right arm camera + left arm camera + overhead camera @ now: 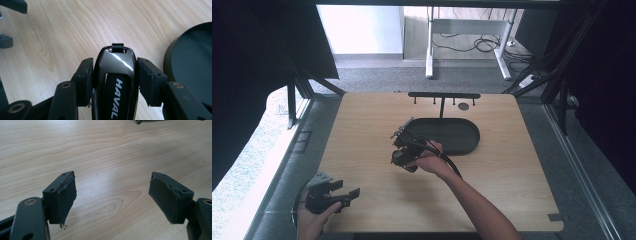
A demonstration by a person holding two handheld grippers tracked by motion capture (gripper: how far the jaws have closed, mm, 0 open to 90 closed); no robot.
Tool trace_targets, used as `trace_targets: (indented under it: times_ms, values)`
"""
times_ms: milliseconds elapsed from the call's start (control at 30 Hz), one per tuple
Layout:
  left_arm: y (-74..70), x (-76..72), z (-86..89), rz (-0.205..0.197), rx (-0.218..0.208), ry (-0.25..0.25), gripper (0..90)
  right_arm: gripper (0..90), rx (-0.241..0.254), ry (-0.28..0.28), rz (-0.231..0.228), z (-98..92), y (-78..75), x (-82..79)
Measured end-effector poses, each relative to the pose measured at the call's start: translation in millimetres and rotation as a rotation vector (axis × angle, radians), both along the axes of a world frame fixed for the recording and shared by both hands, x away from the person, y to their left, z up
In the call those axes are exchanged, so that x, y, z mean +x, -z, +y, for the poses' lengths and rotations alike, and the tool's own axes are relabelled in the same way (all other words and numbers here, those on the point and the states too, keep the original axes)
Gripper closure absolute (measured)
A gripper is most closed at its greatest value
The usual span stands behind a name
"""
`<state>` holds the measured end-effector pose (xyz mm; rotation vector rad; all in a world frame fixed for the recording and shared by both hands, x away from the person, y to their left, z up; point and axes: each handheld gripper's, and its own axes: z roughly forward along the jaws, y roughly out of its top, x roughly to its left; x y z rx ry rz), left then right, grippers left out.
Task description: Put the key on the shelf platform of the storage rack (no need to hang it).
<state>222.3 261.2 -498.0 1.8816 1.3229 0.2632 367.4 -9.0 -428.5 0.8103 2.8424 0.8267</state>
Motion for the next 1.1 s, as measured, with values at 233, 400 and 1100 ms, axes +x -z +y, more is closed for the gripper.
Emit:
trace_targets:
  times_ms: [233, 400, 1100]
  values:
    - [-0.1, -0.1, 0.0, 0.002, 0.0, -0.002, 22.2, 49.7, 0.01, 0.017, -0.01, -10.6, -5.7, 1.0]
    - [-0.3, -0.1, -0.4, 0.0, 0.002, 0.002, 22.2, 49.6, 0.013, 0.034, -0.016, -19.3, -10.1, 1.7]
    - [-0.1, 0.1, -0.7, 0.003, 0.001, 0.0, 22.2, 49.7, 0.007, 0.101, -0.04, -58.8, -25.4, 9.5]
